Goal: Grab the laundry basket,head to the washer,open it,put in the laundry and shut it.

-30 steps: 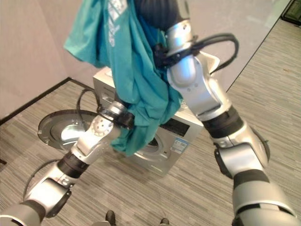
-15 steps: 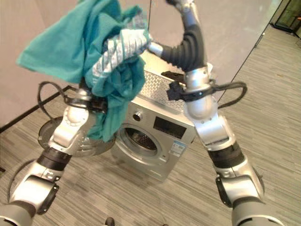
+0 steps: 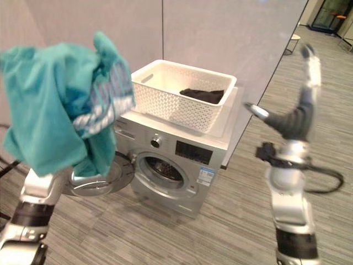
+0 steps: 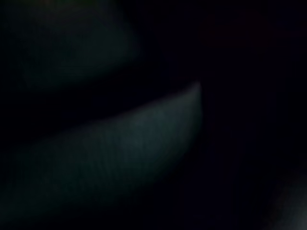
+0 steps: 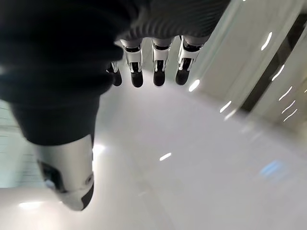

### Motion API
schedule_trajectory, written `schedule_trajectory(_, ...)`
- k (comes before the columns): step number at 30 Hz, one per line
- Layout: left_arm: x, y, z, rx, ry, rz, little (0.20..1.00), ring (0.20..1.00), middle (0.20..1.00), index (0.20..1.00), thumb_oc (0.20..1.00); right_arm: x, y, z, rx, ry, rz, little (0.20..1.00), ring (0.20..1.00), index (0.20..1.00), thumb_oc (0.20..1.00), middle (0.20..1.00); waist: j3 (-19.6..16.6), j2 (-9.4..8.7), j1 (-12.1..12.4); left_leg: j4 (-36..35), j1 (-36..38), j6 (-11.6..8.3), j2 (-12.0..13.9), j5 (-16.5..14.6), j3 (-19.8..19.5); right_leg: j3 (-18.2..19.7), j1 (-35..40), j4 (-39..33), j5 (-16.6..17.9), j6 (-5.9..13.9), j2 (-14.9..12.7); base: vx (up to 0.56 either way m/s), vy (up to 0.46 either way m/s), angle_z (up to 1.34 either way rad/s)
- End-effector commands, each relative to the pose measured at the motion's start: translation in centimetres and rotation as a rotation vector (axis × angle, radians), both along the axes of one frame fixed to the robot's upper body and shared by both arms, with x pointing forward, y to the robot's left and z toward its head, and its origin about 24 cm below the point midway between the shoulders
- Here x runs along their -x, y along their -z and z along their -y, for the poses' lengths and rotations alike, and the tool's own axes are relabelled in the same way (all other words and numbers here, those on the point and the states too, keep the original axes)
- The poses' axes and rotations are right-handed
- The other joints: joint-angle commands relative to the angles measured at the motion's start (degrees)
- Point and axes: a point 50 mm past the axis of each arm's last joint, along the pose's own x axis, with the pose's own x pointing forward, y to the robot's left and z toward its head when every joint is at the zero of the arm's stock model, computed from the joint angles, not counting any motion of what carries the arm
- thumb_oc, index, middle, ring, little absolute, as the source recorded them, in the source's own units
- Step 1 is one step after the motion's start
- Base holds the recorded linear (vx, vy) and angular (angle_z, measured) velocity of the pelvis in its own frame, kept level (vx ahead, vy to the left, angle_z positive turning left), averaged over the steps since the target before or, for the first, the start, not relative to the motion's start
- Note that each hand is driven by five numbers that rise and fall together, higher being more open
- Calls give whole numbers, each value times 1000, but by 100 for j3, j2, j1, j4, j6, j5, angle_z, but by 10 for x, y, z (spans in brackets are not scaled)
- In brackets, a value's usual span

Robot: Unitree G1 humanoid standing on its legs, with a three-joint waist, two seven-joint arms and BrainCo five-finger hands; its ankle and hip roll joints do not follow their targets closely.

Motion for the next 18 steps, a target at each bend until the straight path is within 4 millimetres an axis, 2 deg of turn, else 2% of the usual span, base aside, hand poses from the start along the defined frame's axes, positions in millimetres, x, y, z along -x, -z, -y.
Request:
schedule_trajectory(1,11,-24,-8,-12,-19,153,200,200,200,200,200,6,-5,19,19,155,59,1000,1000,1000,1000,1000,-123,117,-10,458,-12,317,90,-1008,-441,166,-354,625,-523,-66,85,0,0,0)
schedule_trajectory(5,28,3,-18,57,-34,78,200,200,200,200,200,27,36,64,-70,413,-80,1000,1000,1000,1000,1000,-52,81,-44,580,-56,337,112,-1091,-410,182,-377,591,-503,-58,96,10,14,-1)
schedule_trajectory(6,31,14,-19,97,-27,46,200,200,200,200,200,37,59,83,-105,531,-166,1000,1000,1000,1000,1000,42,36,-47,690,-151,343,114,-1123,-422,187,-391,572,-483,-59,86,-32,33,0)
schedule_trajectory(7,31,14,-18,98,-24,44,200,200,200,200,200,37,60,84,-105,534,-166,1000,1000,1000,1000,1000,34,34,-41,717,-165,345,112,-1135,-425,186,-390,570,-480,-58,83,-11,58,1)
schedule_trajectory(8,31,20,-17,123,-9,25,200,200,200,200,200,46,85,98,-177,615,-247,1000,1000,1000,1000,1000,149,-3,-54,836,-243,362,112,-1228,-442,197,-401,575,-496,-40,71,-23,38,1)
schedule_trajectory(9,30,20,-16,123,-6,25,200,200,200,200,200,45,86,99,-180,617,-244,1000,1000,1000,1000,1000,153,-13,-46,872,-278,369,101,-1207,-440,196,-416,572,-465,-44,58,-46,59,2)
schedule_trajectory(11,27,22,-12,151,19,16,200,200,200,200,200,52,112,110,-290,674,-306,1000,1000,1000,1000,1000,329,-74,-57,1062,-489,407,56,-1259,-425,211,-529,582,-397,-16,6,-108,84,1)
schedule_trajectory(12,25,24,-7,174,49,13,200,200,200,200,200,58,134,112,-367,698,-364,1000,1000,1000,1000,1000,528,-105,-79,1215,-684,441,18,-1301,-412,251,-650,598,-345,0,-46,-118,86,-1)
schedule_trajectory(13,25,23,-7,173,51,15,200,200,200,200,200,58,134,113,-370,698,-361,1000,1000,1000,1000,1000,530,-111,-70,1260,-719,448,14,-1315,-410,258,-671,608,-340,4,-53,-126,91,0)
schedule_trajectory(15,21,28,-1,208,93,0,200,200,200,200,200,63,162,114,-475,718,-432,1000,1000,1000,1000,1000,857,-124,-96,1592,-1113,500,-64,-1421,-317,349,-943,647,-213,43,-157,-156,118,-4)
schedule_trajectory(16,21,27,-1,208,93,1,200,200,200,200,200,63,162,114,-476,718,-431,1000,1000,1000,1000,1000,847,-126,-93,1604,-1137,503,-66,-1419,-312,356,-965,647,-206,44,-160,-208,154,-9)
schedule_trajectory(17,18,30,2,235,110,-3,200,200,200,200,200,68,180,111,-573,725,-464,1000,1000,1000,1000,1000,1086,-100,-141,1780,-1357,530,-105,-1507,-273,408,-1176,743,-143,61,-224,-120,86,-14)
schedule_trajectory(18,18,29,2,234,110,0,200,200,200,200,200,67,180,111,-575,724,-461,1000,1000,1000,1000,1000,1086,-110,-139,1797,-1400,538,-115,-1471,-264,417,-1216,750,-113,56,-236,-194,124,-18)
